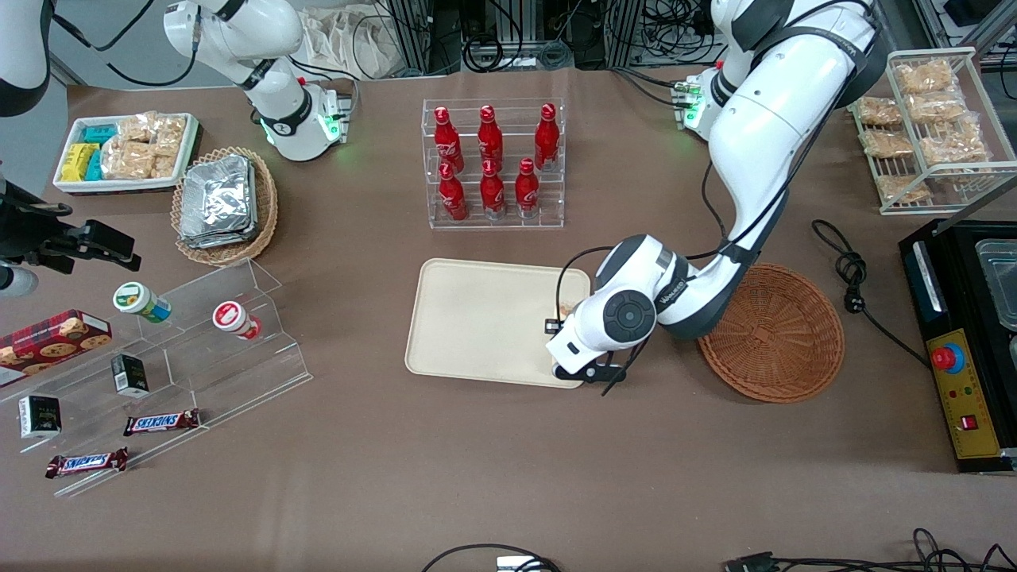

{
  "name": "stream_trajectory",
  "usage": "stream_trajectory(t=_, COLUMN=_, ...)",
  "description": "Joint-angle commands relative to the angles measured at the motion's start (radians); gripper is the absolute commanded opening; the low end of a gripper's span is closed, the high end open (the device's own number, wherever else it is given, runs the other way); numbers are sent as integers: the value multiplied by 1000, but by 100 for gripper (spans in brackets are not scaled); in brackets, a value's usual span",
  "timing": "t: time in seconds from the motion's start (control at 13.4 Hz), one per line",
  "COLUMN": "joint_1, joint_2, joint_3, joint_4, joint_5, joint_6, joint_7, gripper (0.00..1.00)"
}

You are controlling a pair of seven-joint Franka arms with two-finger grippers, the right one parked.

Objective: Place sandwich from basket to tray
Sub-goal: 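Carry the sandwich over the cream tray and lower it onto it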

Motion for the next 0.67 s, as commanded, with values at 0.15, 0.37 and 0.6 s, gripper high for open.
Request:
stream_trajectory(t=0.15, joint_1=5, joint_2=-62, joint_3=2, joint_4=11, joint_5=17, joint_6=-118, joint_7=-8, gripper=100)
stream_trajectory(t=0.37, joint_1=17, joint_2=-184, joint_3=7, joint_4=-14, joint_5=19, joint_6=-162, joint_7=-11, gripper=100)
stream_trajectory(t=0.6, joint_1=65, joint_2=-324, joint_3=11, joint_4=-144, joint_5=90, joint_6=-137, joint_7=-10, gripper=100)
